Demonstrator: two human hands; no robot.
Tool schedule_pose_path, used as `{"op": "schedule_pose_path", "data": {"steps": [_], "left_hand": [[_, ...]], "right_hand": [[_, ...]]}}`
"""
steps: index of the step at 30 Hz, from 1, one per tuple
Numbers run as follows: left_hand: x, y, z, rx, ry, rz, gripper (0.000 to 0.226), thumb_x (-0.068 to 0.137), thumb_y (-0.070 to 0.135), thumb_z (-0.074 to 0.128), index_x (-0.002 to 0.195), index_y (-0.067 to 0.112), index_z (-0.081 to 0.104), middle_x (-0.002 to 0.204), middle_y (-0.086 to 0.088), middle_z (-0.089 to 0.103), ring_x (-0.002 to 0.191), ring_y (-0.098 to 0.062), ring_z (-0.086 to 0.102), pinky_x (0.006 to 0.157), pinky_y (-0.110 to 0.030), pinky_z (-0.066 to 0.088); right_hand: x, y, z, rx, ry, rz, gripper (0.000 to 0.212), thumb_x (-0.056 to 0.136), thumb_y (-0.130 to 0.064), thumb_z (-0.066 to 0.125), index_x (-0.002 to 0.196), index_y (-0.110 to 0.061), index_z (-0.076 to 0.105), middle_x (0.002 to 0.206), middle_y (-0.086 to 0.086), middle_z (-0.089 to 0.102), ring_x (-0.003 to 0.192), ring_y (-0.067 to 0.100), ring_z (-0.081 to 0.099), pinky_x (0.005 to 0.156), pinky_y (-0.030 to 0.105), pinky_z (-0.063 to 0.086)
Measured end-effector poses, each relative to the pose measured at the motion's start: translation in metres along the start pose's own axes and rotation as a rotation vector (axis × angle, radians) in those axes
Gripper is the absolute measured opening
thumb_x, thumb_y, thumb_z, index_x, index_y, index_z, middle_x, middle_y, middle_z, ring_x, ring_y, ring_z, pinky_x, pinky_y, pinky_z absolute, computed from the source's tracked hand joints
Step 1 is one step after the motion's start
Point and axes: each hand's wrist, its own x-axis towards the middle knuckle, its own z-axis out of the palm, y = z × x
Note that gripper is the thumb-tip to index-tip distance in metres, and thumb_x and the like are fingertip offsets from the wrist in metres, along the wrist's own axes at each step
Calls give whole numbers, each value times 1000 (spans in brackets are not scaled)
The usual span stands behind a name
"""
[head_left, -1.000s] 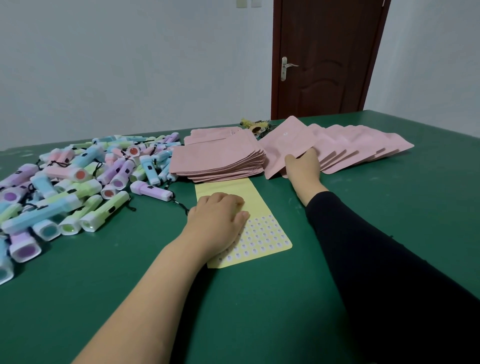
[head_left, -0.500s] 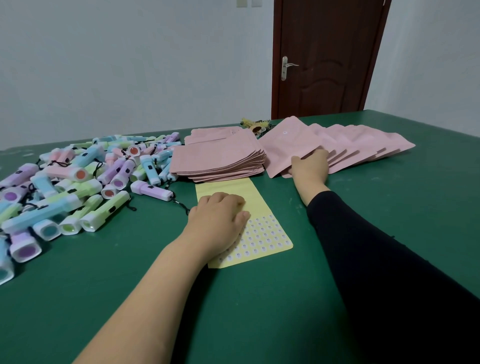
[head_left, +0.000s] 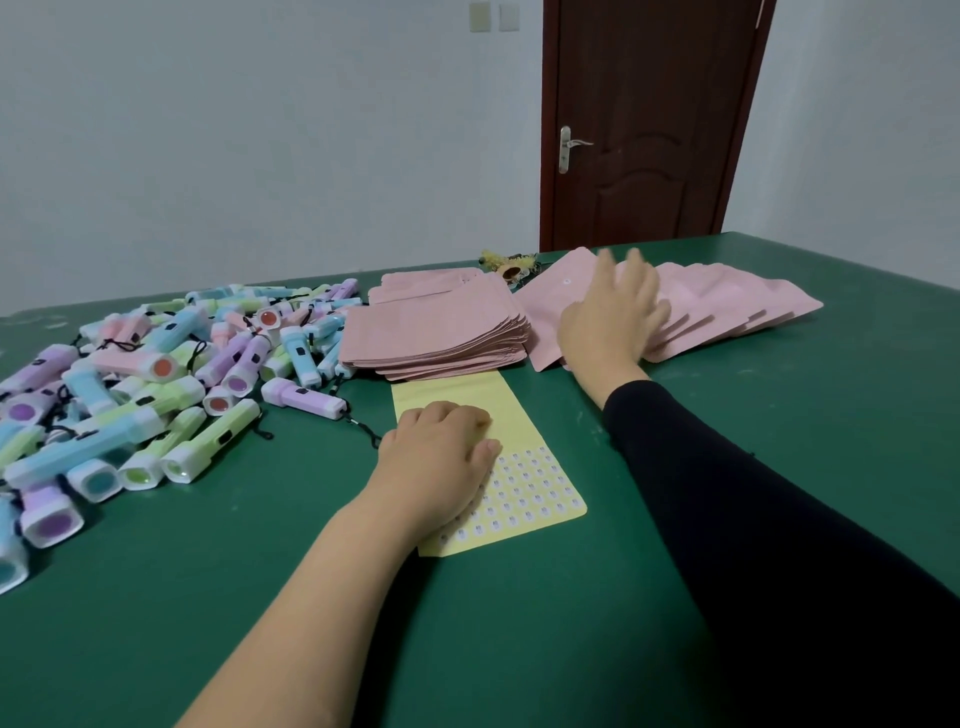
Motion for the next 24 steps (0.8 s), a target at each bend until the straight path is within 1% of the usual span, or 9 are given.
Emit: {"op": "schedule_pose_path", "data": {"steps": [2, 4, 6, 9, 10, 12, 14, 18, 24], "left_hand": [[0, -1, 1, 0, 2, -1, 43, 102, 49, 37, 143, 36, 41, 149, 8, 38, 138, -21, 28, 110, -39, 25], [0, -2, 2, -6, 7, -2, 43, 101, 50, 37, 142, 37, 41, 148, 10, 38, 137, -19, 28, 110, -39, 25], [0, -3, 3, -9, 12, 4, 43, 101, 50, 37, 142, 38, 41, 147, 12, 37, 136, -18, 28, 109, -38, 25], [-1, -5, 5, -15, 25, 9, 43, 101, 51, 37, 141, 39, 40, 146, 14, 37, 135, -16, 29, 109, -37, 25], [-1, -6, 5, -16, 30, 10, 42, 100, 51, 37, 141, 40, 40, 146, 15, 37, 135, -15, 29, 109, -37, 25], [-1, -7, 7, -19, 38, 13, 42, 100, 52, 37, 141, 40, 40, 146, 16, 37, 135, -14, 29, 109, -36, 25], [0, -6, 8, -22, 47, 17, 42, 100, 52, 37, 140, 40, 40, 145, 17, 37, 134, -13, 29, 108, -35, 25], [0, -6, 8, -21, 53, 18, 42, 100, 52, 36, 140, 41, 40, 145, 18, 36, 134, -12, 28, 108, -34, 24], [1, -5, 8, -20, 51, 17, 42, 100, 51, 36, 141, 41, 40, 146, 17, 36, 135, -13, 28, 109, -35, 24]], "right_hand": [[12, -6, 3, -198, -178, -108, 67, 92, -20, 45, 153, -19, 19, 162, 17, 6, 148, 38, -5, 114, 64, 2], [23, -8, 8, -333, -311, -147, 61, 97, -30, 38, 154, -20, 19, 162, 20, 4, 147, 42, -11, 112, 67, -3], [32, -7, 13, -401, -422, -176, 56, 100, -38, 32, 153, -24, 22, 161, 20, 9, 146, 45, -7, 111, 67, -4], [38, -6, 19, -471, -552, -188, 49, 99, -38, 31, 147, -26, 34, 154, 19, 28, 141, 44, 18, 112, 66, 4], [39, -6, 21, -479, -579, -185, 49, 99, -36, 30, 146, -26, 35, 152, 18, 31, 139, 43, 24, 112, 65, 7], [41, -6, 24, -484, -609, -190, 50, 98, -36, 31, 146, -26, 37, 151, 17, 33, 137, 42, 28, 112, 65, 8], [45, -6, 25, -487, -631, -203, 52, 97, -41, 31, 146, -27, 37, 154, 14, 31, 139, 42, 25, 112, 66, 6], [53, -2, 28, -489, -682, -196, 56, 97, -47, 30, 151, -31, 29, 160, 9, 23, 144, 43, 19, 111, 68, 2], [52, 2, 34, -461, -694, -181, 59, 97, -48, 26, 153, -34, 18, 162, 7, 14, 145, 43, 11, 110, 70, 0]]}}
